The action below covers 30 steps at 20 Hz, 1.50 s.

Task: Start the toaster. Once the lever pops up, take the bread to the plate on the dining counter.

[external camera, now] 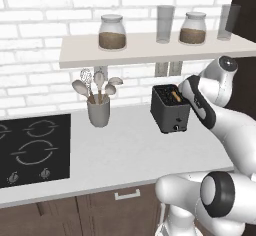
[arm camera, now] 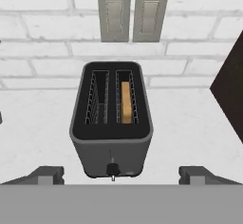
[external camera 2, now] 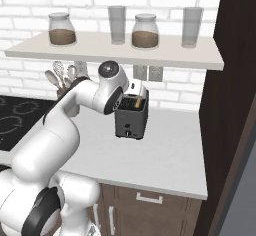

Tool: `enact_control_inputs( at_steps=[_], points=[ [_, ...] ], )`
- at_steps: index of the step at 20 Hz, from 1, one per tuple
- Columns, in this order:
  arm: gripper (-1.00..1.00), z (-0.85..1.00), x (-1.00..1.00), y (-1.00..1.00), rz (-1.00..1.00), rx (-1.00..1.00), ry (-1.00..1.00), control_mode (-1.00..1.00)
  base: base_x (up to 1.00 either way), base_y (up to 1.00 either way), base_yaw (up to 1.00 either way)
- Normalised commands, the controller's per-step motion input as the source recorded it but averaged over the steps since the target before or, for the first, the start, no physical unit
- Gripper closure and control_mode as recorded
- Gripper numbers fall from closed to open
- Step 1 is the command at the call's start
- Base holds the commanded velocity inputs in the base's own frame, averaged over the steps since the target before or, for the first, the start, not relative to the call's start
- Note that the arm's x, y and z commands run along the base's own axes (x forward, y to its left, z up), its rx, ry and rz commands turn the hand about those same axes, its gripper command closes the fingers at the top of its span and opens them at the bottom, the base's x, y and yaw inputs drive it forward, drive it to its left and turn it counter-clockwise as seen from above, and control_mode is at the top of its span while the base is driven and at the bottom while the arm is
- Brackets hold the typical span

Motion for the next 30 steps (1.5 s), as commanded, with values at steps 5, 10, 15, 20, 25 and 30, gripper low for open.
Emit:
enact_control_inputs(
  at_steps=[5, 10, 15, 20, 25, 30],
  points=[
    [-1.00, 0.01, 0.00, 0.00, 0.00, 0.00, -0.01, -1.00, 0.00, 0.00, 0.00],
    [-1.00, 0.00, 0.00, 0.00, 0.00, 0.00, 0.00, -1.00, 0.00, 0.00, 0.00],
    [-1.00, 0.00, 0.00, 0.00, 0.00, 0.00, 0.00, -1.00, 0.00, 0.00, 0.00],
    [-1.00, 0.00, 0.00, 0.00, 0.00, 0.00, 0.00, -1.00, 0.00, 0.00, 0.00],
    [-1.00, 0.00, 0.00, 0.00, 0.00, 0.00, 0.00, -1.00, 0.00, 0.00, 0.00],
    [-1.00, 0.00, 0.00, 0.00, 0.00, 0.00, 0.00, -1.00, 0.00, 0.00, 0.00]
  ],
)
